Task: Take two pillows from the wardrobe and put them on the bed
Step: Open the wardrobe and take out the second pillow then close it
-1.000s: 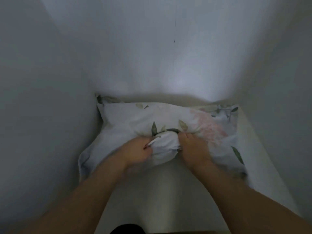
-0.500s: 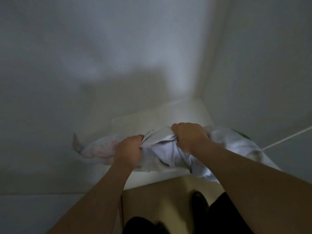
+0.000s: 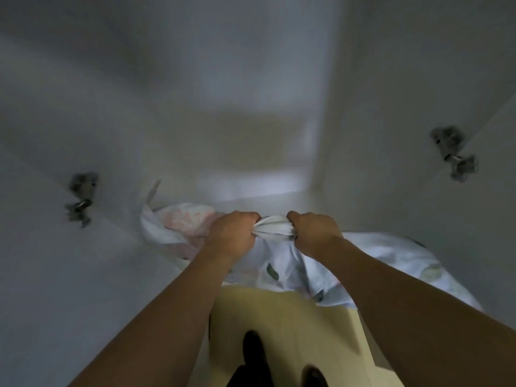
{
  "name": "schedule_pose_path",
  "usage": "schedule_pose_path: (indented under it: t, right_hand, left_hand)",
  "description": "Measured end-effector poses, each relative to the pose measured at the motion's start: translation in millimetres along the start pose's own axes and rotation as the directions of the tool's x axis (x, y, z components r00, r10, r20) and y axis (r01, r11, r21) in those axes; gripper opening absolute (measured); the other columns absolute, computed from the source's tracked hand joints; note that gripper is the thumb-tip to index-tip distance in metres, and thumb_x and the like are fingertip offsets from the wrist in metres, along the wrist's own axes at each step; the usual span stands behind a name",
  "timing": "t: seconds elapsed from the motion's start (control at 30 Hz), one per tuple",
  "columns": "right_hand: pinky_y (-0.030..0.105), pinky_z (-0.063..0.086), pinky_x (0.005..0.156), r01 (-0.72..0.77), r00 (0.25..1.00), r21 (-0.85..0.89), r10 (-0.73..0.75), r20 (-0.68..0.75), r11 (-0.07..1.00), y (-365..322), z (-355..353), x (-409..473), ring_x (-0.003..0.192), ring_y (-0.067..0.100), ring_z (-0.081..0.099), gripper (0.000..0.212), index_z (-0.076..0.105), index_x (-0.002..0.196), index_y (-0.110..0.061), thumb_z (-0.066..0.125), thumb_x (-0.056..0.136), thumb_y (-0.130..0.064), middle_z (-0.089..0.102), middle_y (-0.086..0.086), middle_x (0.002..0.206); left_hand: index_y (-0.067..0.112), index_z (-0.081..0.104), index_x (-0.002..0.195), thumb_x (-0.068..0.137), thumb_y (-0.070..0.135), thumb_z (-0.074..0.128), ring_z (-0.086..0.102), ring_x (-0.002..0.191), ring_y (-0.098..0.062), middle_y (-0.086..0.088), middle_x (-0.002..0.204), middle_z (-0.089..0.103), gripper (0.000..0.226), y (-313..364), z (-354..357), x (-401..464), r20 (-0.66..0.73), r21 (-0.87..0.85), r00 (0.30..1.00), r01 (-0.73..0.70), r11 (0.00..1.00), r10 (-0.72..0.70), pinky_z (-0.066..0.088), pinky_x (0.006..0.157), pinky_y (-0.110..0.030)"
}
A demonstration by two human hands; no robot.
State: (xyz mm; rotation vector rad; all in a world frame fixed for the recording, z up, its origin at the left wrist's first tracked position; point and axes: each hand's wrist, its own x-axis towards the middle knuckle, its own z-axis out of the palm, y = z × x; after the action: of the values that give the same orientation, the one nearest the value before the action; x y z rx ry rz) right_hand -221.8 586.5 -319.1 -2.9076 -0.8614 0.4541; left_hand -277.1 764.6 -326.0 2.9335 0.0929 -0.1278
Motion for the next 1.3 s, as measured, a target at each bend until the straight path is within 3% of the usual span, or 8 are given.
schedule_pose_path:
  t: [0.17,0.33,0.53,0.73,0.87,1.07,1.2,1.3]
  right_hand:
    - [0.03,0.041,0.067,0.116,0.993,-0.046,-0.114,0.031,0.992,-42.9,-31.3,-18.9,0.093,0.026,0.063,0.03,0.05,0.115,-0.02,0.05,0.085,-0.017,0.064,0.004,0.107]
    - [0.033,0.046,0.089,0.167,0.985,-0.056,-0.164,0.052,0.984,-85.6,-53.6,-36.2,0.11,0.026,0.059,0.033,0.053,0.121,-0.019,0.046,0.089,-0.021,0.06,0.005,0.123]
    - [0.032,0.044,0.096,0.188,0.982,0.013,-0.188,-0.006,0.982,-140.3,-71.5,-61.8,0.118,0.027,0.057,0.036,0.055,0.124,-0.016,0.045,0.091,-0.024,0.057,0.007,0.131]
    - [0.033,0.043,0.099,0.224,0.975,0.119,-0.223,-0.025,0.967,-191.7,-79.6,-81.3,0.12,0.028,0.055,0.04,0.053,0.13,-0.012,0.045,0.092,-0.022,0.055,0.009,0.135]
    - [0.034,0.041,0.101,0.255,0.966,0.148,-0.257,-0.008,0.956,-207.9,-76.6,-86.1,0.123,0.027,0.052,0.044,0.049,0.134,-0.013,0.045,0.092,-0.023,0.051,0.009,0.14]
    - [0.034,0.041,0.1,0.248,0.969,0.142,-0.248,-0.021,0.958,-194.1,-73.5,-83.2,0.123,0.028,0.051,0.045,0.047,0.135,-0.012,0.042,0.093,-0.027,0.049,0.01,0.141]
    - [0.034,0.043,0.096,0.224,0.975,0.135,-0.222,-0.027,0.965,-185.1,-70.8,-81.5,0.119,0.029,0.054,0.042,0.051,0.131,-0.012,0.044,0.092,-0.027,0.053,0.01,0.136]
    - [0.035,0.042,0.098,0.213,0.977,0.125,-0.211,-0.032,0.969,-176.7,-71.4,-81.3,0.121,0.03,0.053,0.043,0.05,0.132,-0.01,0.043,0.092,-0.025,0.052,0.011,0.137]
  left_hand:
    - [0.022,0.045,0.135,0.08,0.018,0.059,0.041,0.131,-0.023,-0.001,0.138,0.05,0.056,-13.4,-19.6,-62.2,-0.195,0.005,0.95,0.249,0.969,-0.243,0.019,0.115,-0.039]
    - [0.012,0.027,0.146,0.088,0.027,0.055,0.021,0.142,-0.028,-0.012,0.153,0.03,0.066,-39.0,-41.3,-147.1,-0.366,-0.112,0.717,0.599,0.793,-0.593,0.007,0.117,-0.046]
    - [0.007,0.02,0.148,0.091,0.019,0.052,0.019,0.141,-0.033,-0.016,0.154,0.024,0.067,-45.0,-63.9,-232.6,-0.387,-0.613,0.252,0.648,0.452,-0.887,0.015,0.117,-0.045]
    - [0.012,0.038,0.135,0.078,0.009,0.059,0.034,0.122,-0.039,-0.016,0.136,0.039,0.061,-22.8,-75.9,-270.3,-0.476,-0.811,-0.295,0.511,0.285,-0.828,0.027,0.105,-0.053]
    - [0.007,0.047,0.123,0.079,0.009,0.061,0.042,0.11,-0.041,-0.019,0.122,0.046,0.046,-21.3,-84.9,-283.0,-0.338,-0.937,-0.532,0.27,0.223,-0.776,0.032,0.093,-0.048]
    - [0.001,0.049,0.117,0.078,0.01,0.066,0.043,0.109,-0.043,-0.023,0.12,0.047,0.044,-27.0,-86.2,-298.3,-0.146,-0.988,-0.685,0.065,0.14,-0.714,0.032,0.094,-0.046]
    - [0.009,0.04,0.136,0.09,0.023,0.058,0.046,0.122,-0.031,-0.012,0.135,0.048,0.052,-32.1,-76.6,-319.6,-0.195,-0.98,-0.525,0.073,0.184,-0.828,0.035,0.101,-0.035]
    - [0.015,0.052,0.106,0.095,0.028,0.044,0.053,0.092,-0.025,-0.005,0.105,0.056,0.019,-25.7,-72.7,-324.0,-0.226,-0.973,-0.511,0.077,0.218,-0.829,0.042,0.084,-0.037]
